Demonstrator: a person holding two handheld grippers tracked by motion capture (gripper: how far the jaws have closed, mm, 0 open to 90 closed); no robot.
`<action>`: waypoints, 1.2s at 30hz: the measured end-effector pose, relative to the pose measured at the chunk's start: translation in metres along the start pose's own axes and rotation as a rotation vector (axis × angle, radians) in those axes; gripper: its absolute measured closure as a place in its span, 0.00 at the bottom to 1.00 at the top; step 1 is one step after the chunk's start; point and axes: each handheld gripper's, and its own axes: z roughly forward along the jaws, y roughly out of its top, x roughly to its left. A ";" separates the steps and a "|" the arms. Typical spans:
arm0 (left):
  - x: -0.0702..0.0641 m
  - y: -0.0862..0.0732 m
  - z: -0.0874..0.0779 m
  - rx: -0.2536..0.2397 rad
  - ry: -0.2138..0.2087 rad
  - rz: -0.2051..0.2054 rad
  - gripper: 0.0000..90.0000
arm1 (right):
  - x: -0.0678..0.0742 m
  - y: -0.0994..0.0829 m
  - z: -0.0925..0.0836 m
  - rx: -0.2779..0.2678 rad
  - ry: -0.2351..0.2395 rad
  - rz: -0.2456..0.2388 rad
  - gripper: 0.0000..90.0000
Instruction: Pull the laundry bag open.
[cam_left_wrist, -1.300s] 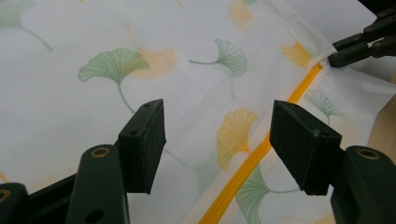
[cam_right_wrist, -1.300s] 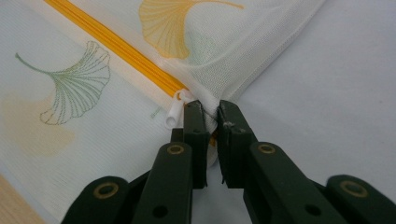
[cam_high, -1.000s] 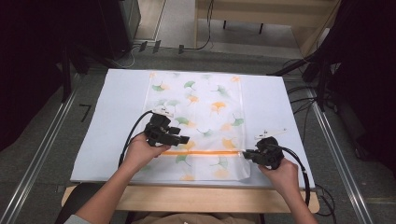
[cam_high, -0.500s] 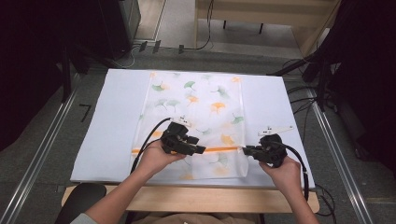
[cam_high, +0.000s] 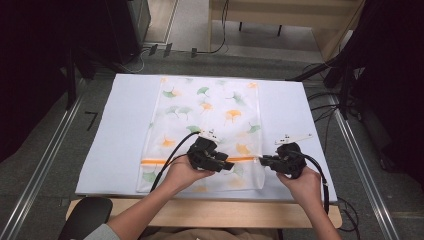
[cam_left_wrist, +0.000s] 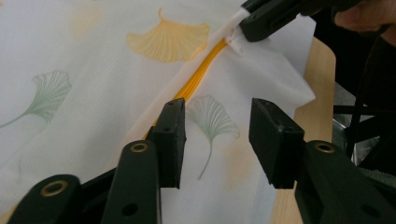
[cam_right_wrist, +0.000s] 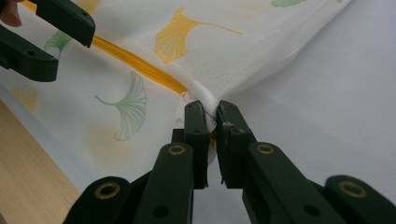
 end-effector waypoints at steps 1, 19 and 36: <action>-0.001 0.001 0.001 -0.005 -0.002 0.004 0.64 | 0.000 0.000 0.000 0.000 0.000 0.000 0.95; -0.018 0.015 0.037 0.013 -0.047 0.022 0.76 | 0.001 0.001 -0.001 -0.006 0.002 -0.002 0.95; -0.020 0.023 0.060 0.038 0.003 0.007 0.72 | 0.005 0.002 -0.003 -0.018 0.031 -0.008 0.95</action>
